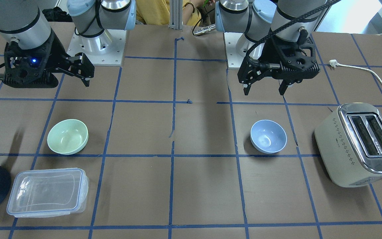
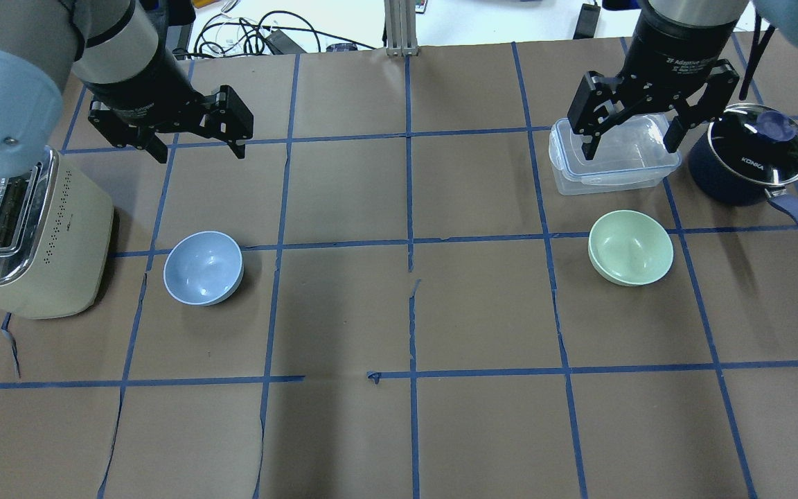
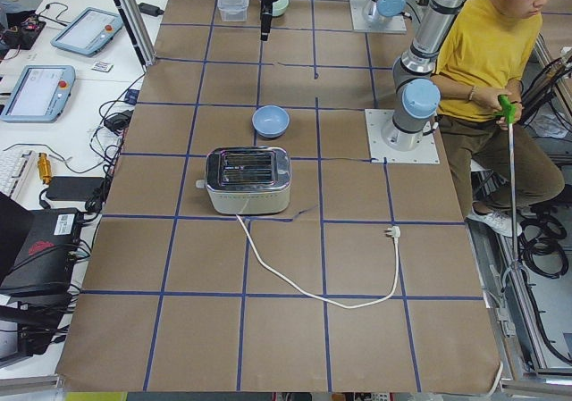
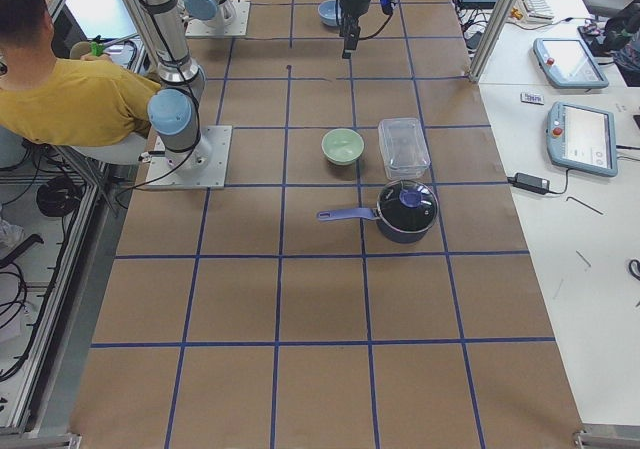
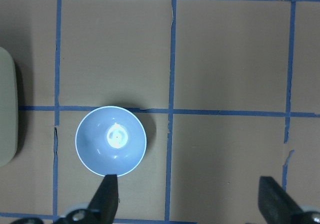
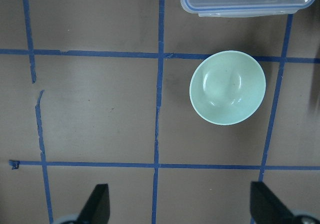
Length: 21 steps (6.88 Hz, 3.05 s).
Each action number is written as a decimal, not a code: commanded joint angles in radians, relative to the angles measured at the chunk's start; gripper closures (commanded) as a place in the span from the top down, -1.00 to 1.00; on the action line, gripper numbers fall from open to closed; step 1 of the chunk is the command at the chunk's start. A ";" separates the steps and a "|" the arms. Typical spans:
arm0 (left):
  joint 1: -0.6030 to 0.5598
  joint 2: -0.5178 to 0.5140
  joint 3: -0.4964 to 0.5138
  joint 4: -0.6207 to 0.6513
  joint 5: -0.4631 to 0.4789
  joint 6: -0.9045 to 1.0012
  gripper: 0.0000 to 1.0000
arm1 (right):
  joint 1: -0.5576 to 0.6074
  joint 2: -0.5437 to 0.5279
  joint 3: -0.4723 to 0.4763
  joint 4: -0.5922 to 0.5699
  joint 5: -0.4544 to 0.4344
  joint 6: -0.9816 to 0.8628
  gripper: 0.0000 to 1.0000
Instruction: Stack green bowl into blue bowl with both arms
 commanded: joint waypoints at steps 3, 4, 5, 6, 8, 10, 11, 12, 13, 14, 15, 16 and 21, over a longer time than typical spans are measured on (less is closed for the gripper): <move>0.001 -0.012 0.008 -0.028 -0.002 0.002 1.00 | 0.037 0.009 0.001 -0.008 0.000 0.005 1.00; 0.001 -0.024 0.008 -0.025 -0.004 0.002 1.00 | 0.045 0.009 0.003 -0.011 0.000 0.003 1.00; 0.004 -0.014 0.010 -0.026 -0.002 0.005 1.00 | 0.054 0.013 0.003 -0.012 -0.002 0.003 1.00; 0.004 -0.015 0.008 -0.026 -0.004 0.007 1.00 | 0.056 0.013 0.003 -0.012 -0.002 0.003 1.00; 0.010 -0.017 0.010 -0.025 -0.008 0.010 1.00 | 0.056 0.013 0.003 -0.014 0.000 0.003 1.00; 0.017 -0.011 0.010 -0.025 -0.025 0.010 1.00 | 0.056 0.013 0.003 -0.014 -0.002 0.000 1.00; 0.015 -0.011 0.008 -0.025 -0.022 0.010 1.00 | 0.057 0.013 0.003 -0.012 0.001 0.003 1.00; 0.015 -0.009 0.007 -0.025 -0.019 0.010 1.00 | 0.057 0.013 0.004 -0.014 0.000 0.000 1.00; 0.015 -0.011 0.008 -0.025 -0.020 0.010 1.00 | 0.057 0.016 0.007 -0.012 0.000 0.002 1.00; 0.015 -0.011 0.007 -0.026 -0.017 0.011 1.00 | 0.057 0.016 0.010 -0.014 0.000 0.003 1.00; 0.015 -0.011 0.008 -0.026 -0.017 0.011 1.00 | 0.057 0.016 0.013 -0.014 0.000 0.003 1.00; 0.020 -0.014 0.002 -0.023 -0.016 0.028 1.00 | 0.057 0.016 0.015 -0.014 -0.002 0.005 1.00; 0.381 -0.081 -0.327 0.269 -0.028 0.353 1.00 | 0.062 0.015 0.030 -0.014 -0.002 0.008 1.00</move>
